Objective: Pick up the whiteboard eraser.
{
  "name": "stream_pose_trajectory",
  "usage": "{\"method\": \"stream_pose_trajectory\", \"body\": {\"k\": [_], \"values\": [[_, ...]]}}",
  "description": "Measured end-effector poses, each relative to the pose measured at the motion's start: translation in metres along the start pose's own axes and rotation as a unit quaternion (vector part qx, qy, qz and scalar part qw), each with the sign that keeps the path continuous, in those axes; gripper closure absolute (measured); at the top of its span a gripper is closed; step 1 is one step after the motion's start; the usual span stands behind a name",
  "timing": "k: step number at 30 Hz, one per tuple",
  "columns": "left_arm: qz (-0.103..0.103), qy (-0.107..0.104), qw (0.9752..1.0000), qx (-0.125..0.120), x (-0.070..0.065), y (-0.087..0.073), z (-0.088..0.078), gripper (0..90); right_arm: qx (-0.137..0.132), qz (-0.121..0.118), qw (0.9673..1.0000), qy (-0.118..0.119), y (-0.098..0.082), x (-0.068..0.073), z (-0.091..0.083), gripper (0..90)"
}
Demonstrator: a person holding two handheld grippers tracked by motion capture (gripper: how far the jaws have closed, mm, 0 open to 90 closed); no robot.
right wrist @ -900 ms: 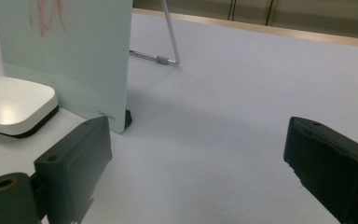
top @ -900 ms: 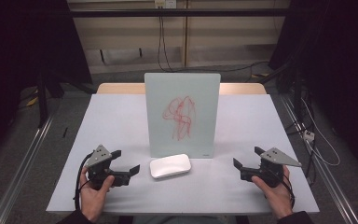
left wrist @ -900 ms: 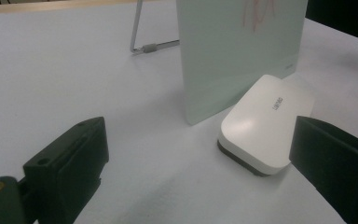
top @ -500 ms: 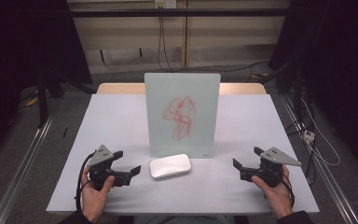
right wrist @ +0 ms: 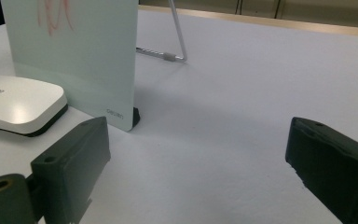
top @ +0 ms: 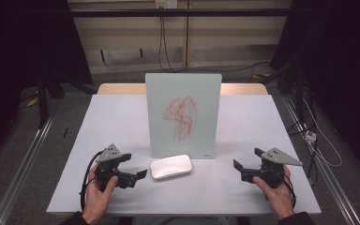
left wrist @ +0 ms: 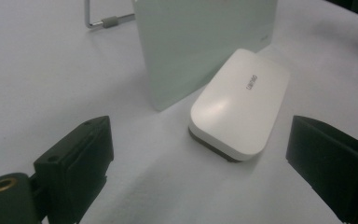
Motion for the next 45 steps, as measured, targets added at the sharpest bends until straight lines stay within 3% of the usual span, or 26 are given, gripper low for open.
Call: {"method": "stream_pose_trajectory", "body": {"k": [1,9,16,23,29,35,37,38,41,43,44,45], "values": [[-0.001,0.005,1.0,-0.002,-0.001,0.002,0.001,7.1,0.001,0.001,1.0,0.001,0.0,0.0,0.0,6.3],[0.022,-0.035,0.999,0.017,-0.013,0.004,0.01,6.0,0.003,0.002,1.0,0.0,0.0,0.0,0.0,6.2],[0.042,-0.056,0.9969,0.036,-0.021,0.009,0.019,6.3,0.003,0.001,1.0,0.003,0.0,0.001,0.0,6.5],[0.042,-0.083,0.9946,0.047,-0.028,0.02,0.027,5.7,0.005,0.003,1.0,0.006,-0.001,0.002,0.0,6.6],[0.071,-0.099,0.9903,0.068,-0.039,0.026,0.033,5.5,0.004,-0.001,1.0,0.009,0.0,0.002,0.001,4.8],[0.068,-0.109,0.9879,0.088,-0.04,0.028,0.045,6.6,0.001,-0.001,0.9999,0.012,0.0,0.003,0.001,3.5],[0.073,-0.108,0.9866,0.099,-0.039,0.028,0.048,7.3,0.001,-0.005,0.9999,0.013,0.001,0.003,0.001,3.1],[0.078,-0.114,0.9844,0.108,-0.039,0.027,0.049,6.6,0.002,-0.002,0.9999,0.013,0.0,0.004,0.002,3.2],[0.081,-0.114,0.9839,0.111,-0.04,0.028,0.053,7.2,0.004,-0.004,0.9998,0.017,0.0,0.005,0.002,3.4],[0.09,-0.116,0.9813,0.124,-0.04,0.026,0.056,7.9,0.004,-0.006,0.9998,0.017,0.0,0.005,0.002,3.2],[0.085,-0.117,0.9822,0.12,-0.042,0.026,0.059,8.8,0.004,-0.006,0.9998,0.018,0.0,0.005,0.002,3.2],[0.096,-0.117,0.9803,0.126,-0.041,0.025,0.06,9.6,0.005,-0.004,0.9998,0.019,-0.001,0.005,0.002,3.4]]}}
Point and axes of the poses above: each handheld gripper's, and its own axes: z roughly forward along the jaws, y roughly out of its top, x roughly to its left, the point moved 8 cm from there along z, roughly forward along the jaws, and after that the axes turned 6 degrees about -x, right-handed, at the moved point
